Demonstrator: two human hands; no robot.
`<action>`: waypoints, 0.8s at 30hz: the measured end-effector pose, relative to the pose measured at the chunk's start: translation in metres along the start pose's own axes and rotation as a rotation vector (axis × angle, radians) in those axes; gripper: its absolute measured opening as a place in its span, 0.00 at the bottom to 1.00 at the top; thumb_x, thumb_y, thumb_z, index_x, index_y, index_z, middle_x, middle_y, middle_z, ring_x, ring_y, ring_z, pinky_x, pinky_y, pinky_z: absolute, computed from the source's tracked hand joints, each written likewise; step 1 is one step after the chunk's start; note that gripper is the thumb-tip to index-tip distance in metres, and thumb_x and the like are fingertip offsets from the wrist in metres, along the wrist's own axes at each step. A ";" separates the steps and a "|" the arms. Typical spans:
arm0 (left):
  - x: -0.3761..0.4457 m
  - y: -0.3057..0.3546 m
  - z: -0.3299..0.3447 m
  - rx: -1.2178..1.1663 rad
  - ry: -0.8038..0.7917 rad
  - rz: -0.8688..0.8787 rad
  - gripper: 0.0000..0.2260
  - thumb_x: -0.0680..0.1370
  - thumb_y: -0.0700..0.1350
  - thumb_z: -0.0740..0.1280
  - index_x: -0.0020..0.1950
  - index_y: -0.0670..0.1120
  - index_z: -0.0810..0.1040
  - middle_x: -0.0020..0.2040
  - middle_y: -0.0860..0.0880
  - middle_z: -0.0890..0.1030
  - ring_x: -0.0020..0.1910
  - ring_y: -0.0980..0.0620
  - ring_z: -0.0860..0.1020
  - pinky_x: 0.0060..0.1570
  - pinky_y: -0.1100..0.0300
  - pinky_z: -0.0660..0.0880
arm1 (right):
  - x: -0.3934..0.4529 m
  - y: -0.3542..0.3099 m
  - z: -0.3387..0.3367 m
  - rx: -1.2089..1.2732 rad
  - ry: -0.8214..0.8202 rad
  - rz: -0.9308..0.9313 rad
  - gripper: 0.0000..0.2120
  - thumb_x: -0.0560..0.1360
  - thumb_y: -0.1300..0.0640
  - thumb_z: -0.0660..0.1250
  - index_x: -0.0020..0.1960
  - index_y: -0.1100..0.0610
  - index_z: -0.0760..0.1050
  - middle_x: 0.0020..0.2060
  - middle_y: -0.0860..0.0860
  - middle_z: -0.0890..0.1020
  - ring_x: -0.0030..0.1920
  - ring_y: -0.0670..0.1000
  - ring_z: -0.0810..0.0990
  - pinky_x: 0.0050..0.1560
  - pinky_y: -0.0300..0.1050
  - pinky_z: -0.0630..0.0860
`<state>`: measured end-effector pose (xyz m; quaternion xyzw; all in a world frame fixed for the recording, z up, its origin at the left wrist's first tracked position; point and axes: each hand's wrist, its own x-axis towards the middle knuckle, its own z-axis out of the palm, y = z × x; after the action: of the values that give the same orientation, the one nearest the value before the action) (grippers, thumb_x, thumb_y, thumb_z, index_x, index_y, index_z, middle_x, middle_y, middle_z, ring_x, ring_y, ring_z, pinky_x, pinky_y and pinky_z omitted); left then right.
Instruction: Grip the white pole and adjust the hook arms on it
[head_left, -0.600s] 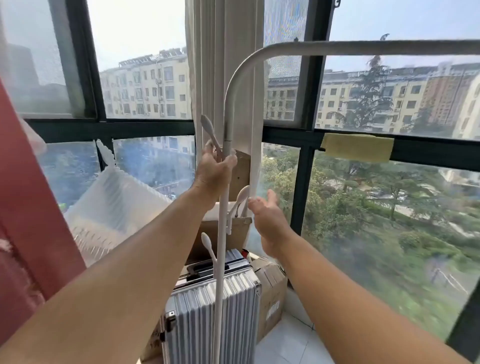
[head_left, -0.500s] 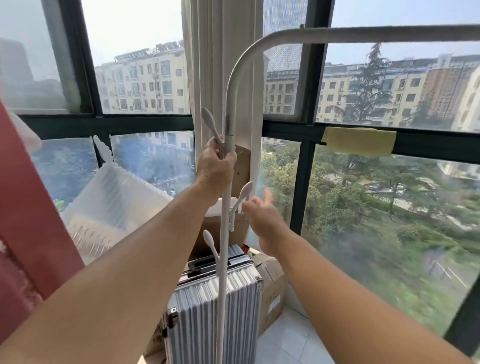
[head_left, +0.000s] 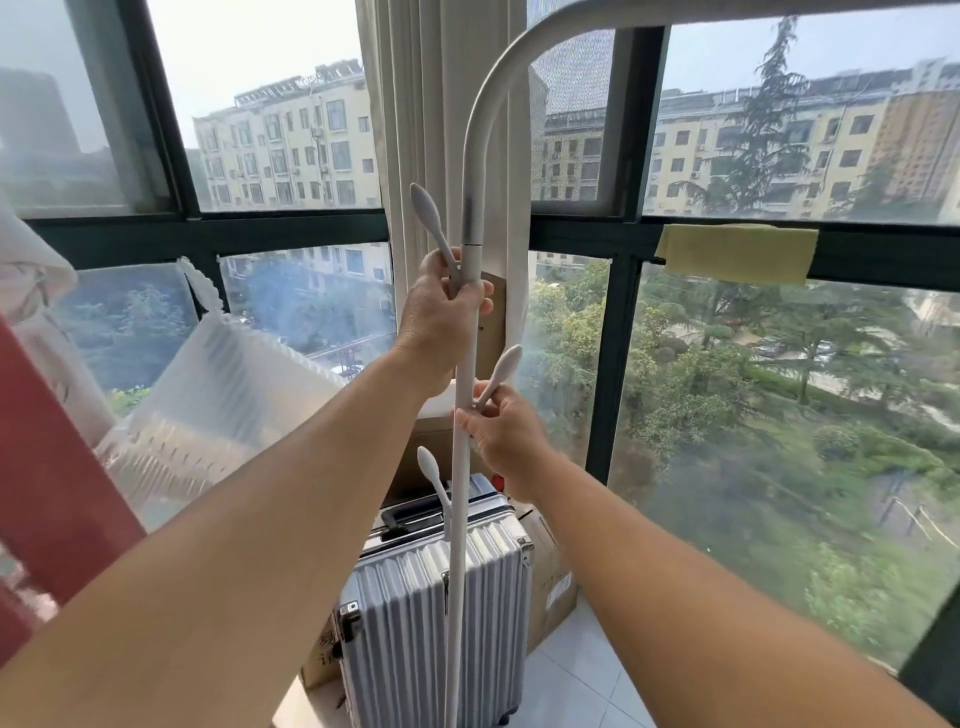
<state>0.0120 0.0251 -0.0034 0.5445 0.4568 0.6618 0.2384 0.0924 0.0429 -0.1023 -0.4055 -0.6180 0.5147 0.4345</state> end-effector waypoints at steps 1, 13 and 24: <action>0.001 -0.002 0.004 -0.011 0.005 0.004 0.11 0.80 0.43 0.59 0.62 0.49 0.67 0.46 0.49 0.78 0.44 0.55 0.78 0.39 0.70 0.75 | 0.002 0.001 -0.002 -0.009 0.004 -0.010 0.12 0.75 0.62 0.67 0.43 0.44 0.72 0.43 0.46 0.80 0.47 0.48 0.79 0.50 0.42 0.76; 0.029 -0.017 0.056 -0.142 0.043 0.041 0.09 0.79 0.39 0.59 0.56 0.49 0.69 0.40 0.49 0.75 0.38 0.56 0.73 0.35 0.76 0.72 | 0.028 0.008 -0.037 -0.100 0.111 -0.112 0.05 0.75 0.58 0.67 0.51 0.54 0.75 0.42 0.49 0.81 0.46 0.51 0.80 0.50 0.43 0.77; 0.055 -0.028 0.091 -0.194 0.058 0.032 0.10 0.79 0.37 0.58 0.59 0.46 0.68 0.40 0.50 0.73 0.39 0.57 0.72 0.40 0.71 0.74 | 0.062 0.013 -0.068 -0.158 0.120 -0.151 0.03 0.75 0.59 0.68 0.47 0.56 0.75 0.37 0.47 0.79 0.45 0.53 0.81 0.54 0.50 0.79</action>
<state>0.0765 0.1146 -0.0013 0.5067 0.3888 0.7220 0.2661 0.1401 0.1230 -0.1010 -0.4207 -0.6584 0.4049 0.4749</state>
